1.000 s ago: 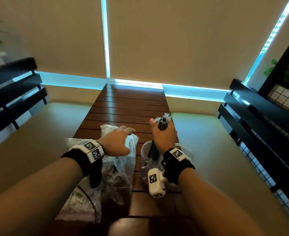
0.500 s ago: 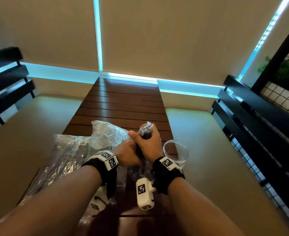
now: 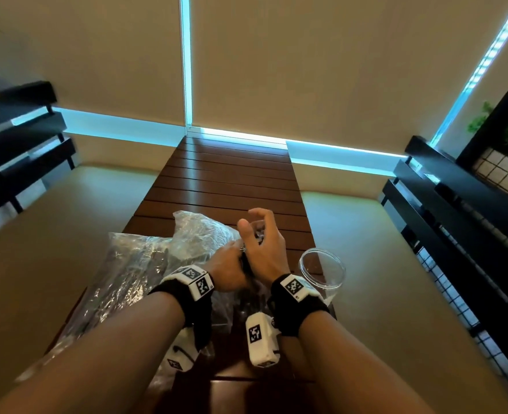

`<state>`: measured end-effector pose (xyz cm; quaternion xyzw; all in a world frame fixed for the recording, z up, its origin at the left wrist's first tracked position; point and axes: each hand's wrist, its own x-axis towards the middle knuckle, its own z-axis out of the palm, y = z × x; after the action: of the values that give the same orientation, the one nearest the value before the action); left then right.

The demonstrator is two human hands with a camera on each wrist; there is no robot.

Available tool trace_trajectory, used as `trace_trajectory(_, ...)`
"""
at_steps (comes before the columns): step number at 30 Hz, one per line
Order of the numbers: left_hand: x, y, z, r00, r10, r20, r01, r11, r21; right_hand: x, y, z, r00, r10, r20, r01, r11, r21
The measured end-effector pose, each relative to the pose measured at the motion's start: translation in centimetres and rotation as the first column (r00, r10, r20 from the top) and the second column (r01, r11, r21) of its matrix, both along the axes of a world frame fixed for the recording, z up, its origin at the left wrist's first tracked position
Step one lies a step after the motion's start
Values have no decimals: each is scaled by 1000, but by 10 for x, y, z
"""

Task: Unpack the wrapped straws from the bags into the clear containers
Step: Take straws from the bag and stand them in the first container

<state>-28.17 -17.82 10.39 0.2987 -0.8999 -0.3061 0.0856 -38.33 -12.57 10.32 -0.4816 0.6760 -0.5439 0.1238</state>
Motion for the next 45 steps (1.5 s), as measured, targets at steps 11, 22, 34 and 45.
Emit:
trace_trajectory(11,25,-40,46,898,-59,436,147,975,-170,-12,-7,16,946,-232,-228,183,959,-216)
trace_trajectory(22,68,-56,13,865,186,465,32,906,-422,41,5,32,810,41,-584,-192,961,-199)
trace_trajectory(34,79,-68,53,939,217,268,-138,949,-284,77,-15,9,878,334,-343,-235,925,299)
trace_trajectory(45,89,-72,46,975,106,194,-64,976,-209,89,-43,14,818,438,-373,-78,727,682)
